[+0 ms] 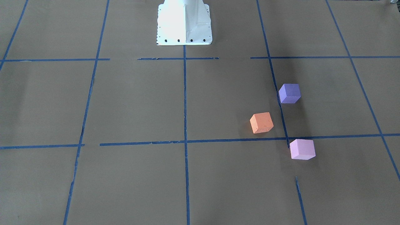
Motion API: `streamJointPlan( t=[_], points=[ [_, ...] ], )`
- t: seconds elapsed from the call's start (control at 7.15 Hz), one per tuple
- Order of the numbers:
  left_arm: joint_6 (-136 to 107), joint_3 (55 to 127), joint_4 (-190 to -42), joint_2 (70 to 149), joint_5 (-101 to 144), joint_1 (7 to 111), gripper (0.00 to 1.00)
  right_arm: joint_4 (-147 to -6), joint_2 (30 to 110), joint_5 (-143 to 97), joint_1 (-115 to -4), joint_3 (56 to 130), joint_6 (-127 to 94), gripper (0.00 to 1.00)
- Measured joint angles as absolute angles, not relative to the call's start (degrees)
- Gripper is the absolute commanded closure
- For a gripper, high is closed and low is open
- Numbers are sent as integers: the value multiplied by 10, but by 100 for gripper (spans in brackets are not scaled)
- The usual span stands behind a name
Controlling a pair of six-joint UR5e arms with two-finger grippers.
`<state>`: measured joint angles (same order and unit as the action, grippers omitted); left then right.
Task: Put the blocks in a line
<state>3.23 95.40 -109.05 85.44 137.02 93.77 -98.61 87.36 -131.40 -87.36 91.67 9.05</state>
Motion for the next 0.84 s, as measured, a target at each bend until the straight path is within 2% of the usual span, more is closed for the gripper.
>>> streamJointPlan(
  t=[0.42, 0.84],
  points=[
    [-49, 1034, -1055, 861, 1368, 908, 0, -986, 874, -1314, -874, 917, 91, 0],
    [-220, 1131, -1020, 886, 1364, 806, 0, -986, 874, -1314, -874, 917, 91, 0]
  ],
)
